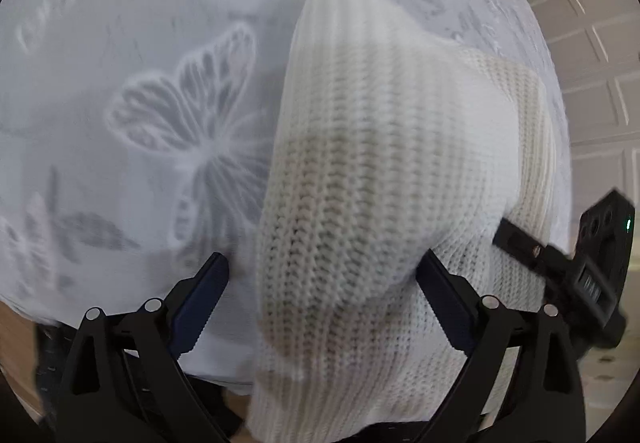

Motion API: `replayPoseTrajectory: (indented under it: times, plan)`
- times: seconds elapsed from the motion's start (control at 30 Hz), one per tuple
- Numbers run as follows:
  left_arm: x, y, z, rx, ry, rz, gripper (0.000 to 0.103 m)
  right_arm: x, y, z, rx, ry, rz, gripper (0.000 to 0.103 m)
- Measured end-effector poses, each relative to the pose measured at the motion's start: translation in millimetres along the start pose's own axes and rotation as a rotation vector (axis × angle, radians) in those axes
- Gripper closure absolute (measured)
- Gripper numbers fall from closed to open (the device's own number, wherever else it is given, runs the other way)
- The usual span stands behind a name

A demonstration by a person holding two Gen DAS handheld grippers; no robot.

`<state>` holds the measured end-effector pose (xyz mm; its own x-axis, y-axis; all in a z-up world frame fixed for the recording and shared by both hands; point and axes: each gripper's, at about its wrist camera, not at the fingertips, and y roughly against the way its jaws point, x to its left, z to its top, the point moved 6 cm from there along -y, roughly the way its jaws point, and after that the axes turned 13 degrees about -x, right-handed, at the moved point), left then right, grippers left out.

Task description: Fold small clothes

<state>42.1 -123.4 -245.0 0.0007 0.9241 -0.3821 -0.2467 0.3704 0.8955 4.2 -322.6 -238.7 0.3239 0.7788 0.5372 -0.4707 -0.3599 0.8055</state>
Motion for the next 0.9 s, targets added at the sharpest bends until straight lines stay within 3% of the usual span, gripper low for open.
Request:
replayPoseTrajectory:
  times: [0.07, 0.17, 0.27, 0.53, 0.9]
  plan:
    - [-12.7, 6.2, 1.7, 0.012, -0.017, -0.048, 0.045, 8.5, 6.5, 1.0, -0.015, 0.032, -0.020, 0.056]
    - [-30.3, 24.2, 3.2, -0.011, -0.090, -0.001, 0.064, 30.7, 26.6, 3.5, -0.068, 0.091, -0.041, 0.061]
    - [-51.1, 52.3, 6.4, -0.064, -0.162, 0.014, 0.069, 51.3, 51.8, 3.8, -0.125, 0.125, -0.051, 0.062]
    - [-96.8, 145.0, 10.1, -0.214, -0.310, 0.009, 0.069, 104.5, 128.2, 3.7, -0.266, 0.209, -0.028, 0.062]
    - [-97.7, 274.0, -0.7, -0.403, -0.385, -0.081, 0.068, 191.5, 233.4, -15.7, -0.458, 0.313, 0.084, 0.062]
